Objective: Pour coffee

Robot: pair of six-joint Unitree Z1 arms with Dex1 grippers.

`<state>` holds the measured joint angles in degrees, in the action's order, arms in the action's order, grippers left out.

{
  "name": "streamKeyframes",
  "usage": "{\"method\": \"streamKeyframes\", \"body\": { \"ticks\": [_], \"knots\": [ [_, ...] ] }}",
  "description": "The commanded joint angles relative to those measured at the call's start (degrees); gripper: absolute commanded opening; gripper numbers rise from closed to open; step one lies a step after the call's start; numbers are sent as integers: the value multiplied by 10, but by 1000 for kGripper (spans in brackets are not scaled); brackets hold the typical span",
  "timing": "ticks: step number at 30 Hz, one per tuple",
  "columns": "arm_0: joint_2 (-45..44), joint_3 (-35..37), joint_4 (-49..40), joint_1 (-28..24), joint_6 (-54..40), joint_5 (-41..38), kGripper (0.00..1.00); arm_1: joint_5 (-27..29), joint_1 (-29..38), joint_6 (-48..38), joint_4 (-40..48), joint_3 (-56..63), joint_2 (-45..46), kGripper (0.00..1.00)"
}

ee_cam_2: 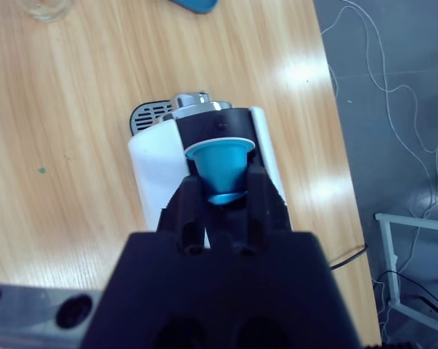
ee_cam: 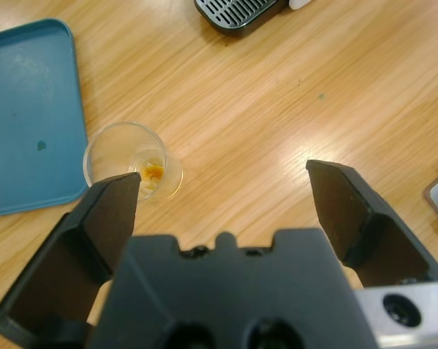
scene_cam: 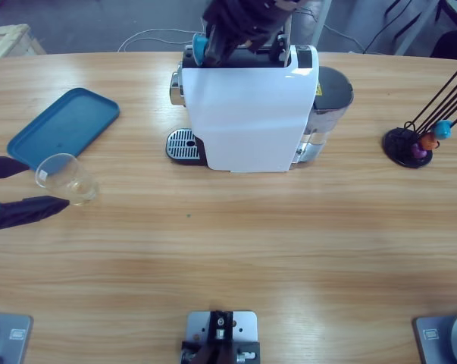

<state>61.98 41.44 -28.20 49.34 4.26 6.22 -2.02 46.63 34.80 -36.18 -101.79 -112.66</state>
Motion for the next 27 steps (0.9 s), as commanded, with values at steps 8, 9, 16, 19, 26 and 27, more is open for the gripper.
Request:
{"method": "streamKeyframes", "body": {
  "ticks": [8, 9, 16, 19, 26, 27],
  "knots": [
    [13, -23, 10, 7, -2, -3, 996, 57, 0, -12, 15, 32, -18, 976],
    [13, -23, 10, 7, -2, -3, 996, 59, 0, -12, 19, 33, -13, 988],
    [12, -22, 14, 7, -2, -2, 996, 12, 35, -25, 28, 14, 46, 54],
    [10, -16, 17, 7, -4, -3, 996, 48, 64, -101, 29, 54, 79, 0],
    [-6, -5, 17, 7, 4, -14, 987, 92, 79, -386, 98, 221, 185, 0],
    [-8, -6, 17, 10, 7, -14, 986, 99, 79, -417, 109, 249, 201, 0]
  ]
}}
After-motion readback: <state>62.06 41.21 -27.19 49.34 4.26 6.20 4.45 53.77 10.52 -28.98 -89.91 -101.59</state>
